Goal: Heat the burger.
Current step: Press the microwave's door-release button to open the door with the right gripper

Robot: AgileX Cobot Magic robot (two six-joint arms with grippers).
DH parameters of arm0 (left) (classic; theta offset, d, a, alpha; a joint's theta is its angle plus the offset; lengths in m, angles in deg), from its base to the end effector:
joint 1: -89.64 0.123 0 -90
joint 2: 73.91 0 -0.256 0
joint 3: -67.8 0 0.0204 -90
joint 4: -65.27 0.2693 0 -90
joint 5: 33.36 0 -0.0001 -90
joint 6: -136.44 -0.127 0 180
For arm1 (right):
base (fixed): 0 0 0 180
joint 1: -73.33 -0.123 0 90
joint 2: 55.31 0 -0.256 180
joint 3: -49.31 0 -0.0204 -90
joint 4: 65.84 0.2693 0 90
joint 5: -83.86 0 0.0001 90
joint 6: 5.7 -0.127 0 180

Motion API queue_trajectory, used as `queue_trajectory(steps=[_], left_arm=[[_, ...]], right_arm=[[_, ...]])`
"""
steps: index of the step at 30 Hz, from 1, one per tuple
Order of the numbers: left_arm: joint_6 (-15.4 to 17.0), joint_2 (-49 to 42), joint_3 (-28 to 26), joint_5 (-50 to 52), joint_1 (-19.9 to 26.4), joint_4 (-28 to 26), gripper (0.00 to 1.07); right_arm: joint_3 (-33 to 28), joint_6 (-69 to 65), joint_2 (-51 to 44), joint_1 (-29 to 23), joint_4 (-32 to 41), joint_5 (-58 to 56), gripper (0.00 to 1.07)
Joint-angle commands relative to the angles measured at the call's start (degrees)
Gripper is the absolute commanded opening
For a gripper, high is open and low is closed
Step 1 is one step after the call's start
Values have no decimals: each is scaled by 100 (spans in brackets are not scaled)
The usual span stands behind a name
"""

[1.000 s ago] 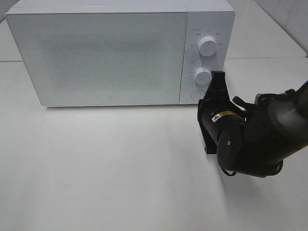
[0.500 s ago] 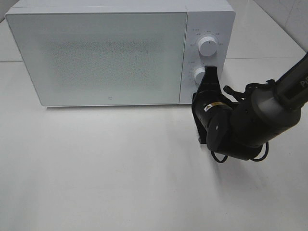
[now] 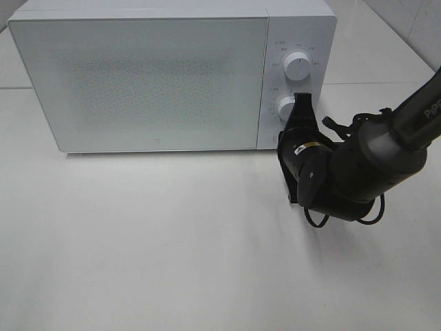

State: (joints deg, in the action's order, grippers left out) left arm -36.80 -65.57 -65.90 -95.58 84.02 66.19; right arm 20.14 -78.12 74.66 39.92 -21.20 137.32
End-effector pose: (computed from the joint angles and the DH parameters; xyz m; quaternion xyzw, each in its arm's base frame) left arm 0.0676 -0.0048 0.2752 -0.0090 0.8519 -0.0485 0.5213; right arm 0.3518 0.1462 0.0299 0.5898 0.5732 0.3815 0.4220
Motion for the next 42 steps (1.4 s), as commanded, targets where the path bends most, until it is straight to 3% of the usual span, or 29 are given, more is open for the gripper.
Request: queue_trajectory(steps=[1, 32, 42], left_arm=[[17, -97, 17, 80, 11, -23, 98], [17, -97, 17, 80, 11, -23, 98], [17, -97, 17, 80, 11, -23, 98]], right_arm=[[160, -46, 80, 11, -92, -17, 0], [602, 132, 424, 11, 218, 476, 0], [1060, 241, 642, 97, 246, 1037, 0]])
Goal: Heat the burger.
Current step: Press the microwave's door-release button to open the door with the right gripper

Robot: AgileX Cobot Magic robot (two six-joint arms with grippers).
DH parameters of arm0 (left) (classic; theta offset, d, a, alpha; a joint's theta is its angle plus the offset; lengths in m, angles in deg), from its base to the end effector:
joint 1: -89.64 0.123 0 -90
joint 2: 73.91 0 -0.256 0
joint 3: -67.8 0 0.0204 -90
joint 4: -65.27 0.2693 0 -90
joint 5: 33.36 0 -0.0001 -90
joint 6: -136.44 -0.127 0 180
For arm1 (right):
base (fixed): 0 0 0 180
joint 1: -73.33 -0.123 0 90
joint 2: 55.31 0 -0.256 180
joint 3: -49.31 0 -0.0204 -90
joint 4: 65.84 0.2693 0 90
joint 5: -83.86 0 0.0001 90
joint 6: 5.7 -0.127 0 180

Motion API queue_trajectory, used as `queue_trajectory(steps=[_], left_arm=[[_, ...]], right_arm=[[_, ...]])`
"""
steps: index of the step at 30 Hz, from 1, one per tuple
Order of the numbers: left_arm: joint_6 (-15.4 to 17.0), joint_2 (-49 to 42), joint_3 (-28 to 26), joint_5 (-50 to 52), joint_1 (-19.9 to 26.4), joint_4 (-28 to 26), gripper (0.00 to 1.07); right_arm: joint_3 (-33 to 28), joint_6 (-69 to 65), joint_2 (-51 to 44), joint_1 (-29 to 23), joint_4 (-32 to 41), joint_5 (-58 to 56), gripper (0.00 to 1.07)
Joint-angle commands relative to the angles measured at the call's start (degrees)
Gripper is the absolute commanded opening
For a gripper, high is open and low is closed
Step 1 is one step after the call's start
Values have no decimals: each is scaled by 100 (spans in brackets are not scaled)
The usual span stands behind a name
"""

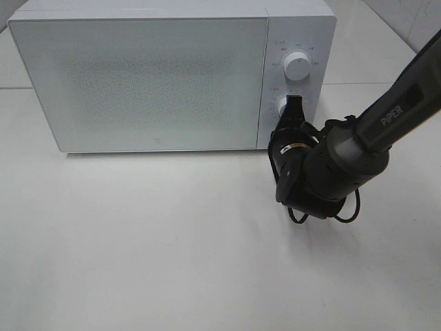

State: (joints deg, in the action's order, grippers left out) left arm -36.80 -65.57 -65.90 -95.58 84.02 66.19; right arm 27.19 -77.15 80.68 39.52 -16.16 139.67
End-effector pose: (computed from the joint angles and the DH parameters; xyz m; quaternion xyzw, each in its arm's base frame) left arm 0.0676 -0.0048 0.2752 -0.0090 0.8519 -0.0485 0.5213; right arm 0.3712 0.1522 0.0176 0.6083 0.5393 0.3780 0.4429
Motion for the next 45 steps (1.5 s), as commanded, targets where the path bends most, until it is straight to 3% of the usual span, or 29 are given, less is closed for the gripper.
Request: queue_trajectory(steps=[1, 8, 30, 45], left_arm=[[17, -97, 17, 80, 11, -23, 98], [17, -97, 17, 80, 11, -23, 98], [17, -97, 17, 80, 11, -23, 98], [17, -97, 17, 80, 11, -23, 98]], right_arm=[[355, 143, 40, 138, -258, 802, 0], [693, 550, 69, 315, -332, 1066, 0], [676, 550, 6, 298, -435, 653, 0], [23, 424, -292, 160, -498, 40, 0]])
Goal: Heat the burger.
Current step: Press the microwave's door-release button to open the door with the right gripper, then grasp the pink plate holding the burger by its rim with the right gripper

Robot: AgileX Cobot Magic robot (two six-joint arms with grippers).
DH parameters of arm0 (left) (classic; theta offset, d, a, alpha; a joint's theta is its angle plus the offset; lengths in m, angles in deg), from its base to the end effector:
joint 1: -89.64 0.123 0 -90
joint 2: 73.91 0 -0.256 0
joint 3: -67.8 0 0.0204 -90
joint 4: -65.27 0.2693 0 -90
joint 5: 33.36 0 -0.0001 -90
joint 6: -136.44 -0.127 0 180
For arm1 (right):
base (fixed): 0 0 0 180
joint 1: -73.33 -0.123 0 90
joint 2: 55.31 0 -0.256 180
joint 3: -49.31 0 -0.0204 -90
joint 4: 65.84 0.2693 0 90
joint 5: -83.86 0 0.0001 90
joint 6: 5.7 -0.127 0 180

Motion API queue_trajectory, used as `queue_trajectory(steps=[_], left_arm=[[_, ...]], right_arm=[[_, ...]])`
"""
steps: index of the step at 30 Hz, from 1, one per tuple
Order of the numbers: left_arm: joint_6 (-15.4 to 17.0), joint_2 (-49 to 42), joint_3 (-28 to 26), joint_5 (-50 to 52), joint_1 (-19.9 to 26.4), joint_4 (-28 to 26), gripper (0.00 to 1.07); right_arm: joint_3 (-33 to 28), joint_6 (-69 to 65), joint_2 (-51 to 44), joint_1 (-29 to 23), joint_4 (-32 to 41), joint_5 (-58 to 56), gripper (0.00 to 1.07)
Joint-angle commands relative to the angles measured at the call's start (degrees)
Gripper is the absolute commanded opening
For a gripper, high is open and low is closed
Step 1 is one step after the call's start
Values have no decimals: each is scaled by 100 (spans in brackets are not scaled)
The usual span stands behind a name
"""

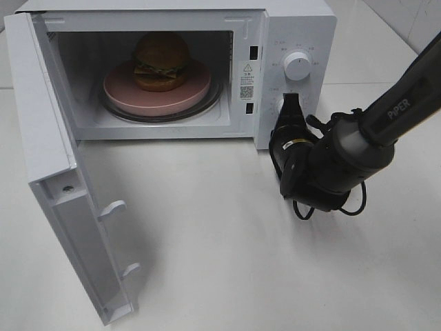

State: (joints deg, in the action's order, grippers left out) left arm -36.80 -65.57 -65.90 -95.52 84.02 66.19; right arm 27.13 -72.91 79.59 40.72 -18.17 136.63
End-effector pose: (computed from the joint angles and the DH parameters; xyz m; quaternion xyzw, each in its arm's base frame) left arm 0.0677 -0.0048 0.2753 -0.0090 0.8517 -0.0485 0.5218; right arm 0.3747 0.1510 0.0199 0.5876 0.5735 0.3623 0.4410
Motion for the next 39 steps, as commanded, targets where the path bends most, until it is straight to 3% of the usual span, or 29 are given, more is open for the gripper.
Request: queue_trajectory(steps=[1, 14, 22, 29, 35, 39], left_arm=[[17, -97, 17, 74, 11, -23, 98], [17, -97, 17, 74, 11, -23, 98], [17, -97, 17, 74, 11, -23, 98], [17, -97, 17, 74, 11, -23, 98], [17, -97, 17, 74, 11, -23, 98], [17, -97, 17, 74, 11, -23, 98]], right_arm=[[-11, 0, -218, 46, -298, 269, 0], [-510, 212, -630, 46, -733, -882, 0], [-928, 1283, -1295, 46, -888, -1318, 0], [-963, 3123, -2091, 57, -1518, -2859, 0], [-963, 3816, -2418, 57, -1845, -3558, 1], [-814, 4670, -2785, 57, -2338, -4836, 1]])
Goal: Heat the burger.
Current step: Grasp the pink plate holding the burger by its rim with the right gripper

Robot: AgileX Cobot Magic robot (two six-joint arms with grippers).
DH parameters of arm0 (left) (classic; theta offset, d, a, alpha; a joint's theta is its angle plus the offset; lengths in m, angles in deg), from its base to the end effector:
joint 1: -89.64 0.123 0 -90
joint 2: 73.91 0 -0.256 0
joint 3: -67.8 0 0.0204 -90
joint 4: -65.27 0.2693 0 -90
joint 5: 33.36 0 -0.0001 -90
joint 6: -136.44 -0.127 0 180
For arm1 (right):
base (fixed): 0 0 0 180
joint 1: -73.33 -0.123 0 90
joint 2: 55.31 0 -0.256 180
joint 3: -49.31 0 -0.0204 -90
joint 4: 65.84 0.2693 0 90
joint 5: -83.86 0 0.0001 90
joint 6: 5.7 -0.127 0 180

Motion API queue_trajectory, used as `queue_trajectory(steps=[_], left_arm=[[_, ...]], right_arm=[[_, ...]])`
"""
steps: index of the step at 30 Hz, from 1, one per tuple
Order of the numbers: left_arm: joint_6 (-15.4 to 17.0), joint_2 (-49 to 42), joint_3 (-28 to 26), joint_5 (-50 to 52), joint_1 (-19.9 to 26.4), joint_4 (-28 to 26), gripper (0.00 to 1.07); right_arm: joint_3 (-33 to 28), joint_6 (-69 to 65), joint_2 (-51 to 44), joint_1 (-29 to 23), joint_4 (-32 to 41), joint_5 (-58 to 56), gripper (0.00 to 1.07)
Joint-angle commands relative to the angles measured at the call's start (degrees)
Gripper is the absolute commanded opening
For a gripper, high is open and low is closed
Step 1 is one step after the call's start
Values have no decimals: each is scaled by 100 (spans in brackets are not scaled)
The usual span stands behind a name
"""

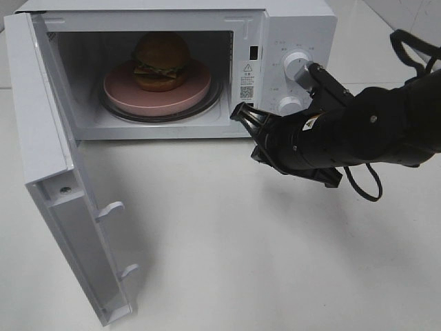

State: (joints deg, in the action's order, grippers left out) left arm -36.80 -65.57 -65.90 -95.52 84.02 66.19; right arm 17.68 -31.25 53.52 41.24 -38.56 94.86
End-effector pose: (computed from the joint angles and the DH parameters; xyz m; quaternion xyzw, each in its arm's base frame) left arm 0.0677 -0.0048 0.2753 -0.0090 0.8517 -0.0485 0.5218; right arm 0.3157 0.1849 0.0881 0.1780 0.8904 0.2509 0.3354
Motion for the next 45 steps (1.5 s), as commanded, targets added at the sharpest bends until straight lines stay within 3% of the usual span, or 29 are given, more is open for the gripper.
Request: queue_trajectory(steps=[1, 3, 6, 8, 19, 33, 39, 45], left_arm=[[17, -97, 17, 74, 11, -23, 98], [17, -97, 17, 74, 11, -23, 98], [17, -97, 17, 74, 11, -23, 98], [17, -97, 17, 74, 11, -23, 98], [17, -97, 17, 74, 11, -23, 98], [17, -97, 17, 74, 11, -23, 98], [17, -97, 17, 74, 11, -23, 98], [17, -97, 17, 74, 11, -23, 98]], right_arm=[[132, 504, -178, 6, -298, -659, 1], [372, 974, -264, 6, -567, -1404, 1], [458, 1140, -281, 6, -682, -1627, 1], [905, 1793, -281, 6, -1043, -2785, 2], [1553, 4057, -281, 6, -1879, -4429, 4], [1822, 8337, -281, 0, -2830, -4968, 7], [1822, 9391, -281, -6, -3335, -4922, 8], [1822, 9626, -281, -6, -3959, -4601, 11]])
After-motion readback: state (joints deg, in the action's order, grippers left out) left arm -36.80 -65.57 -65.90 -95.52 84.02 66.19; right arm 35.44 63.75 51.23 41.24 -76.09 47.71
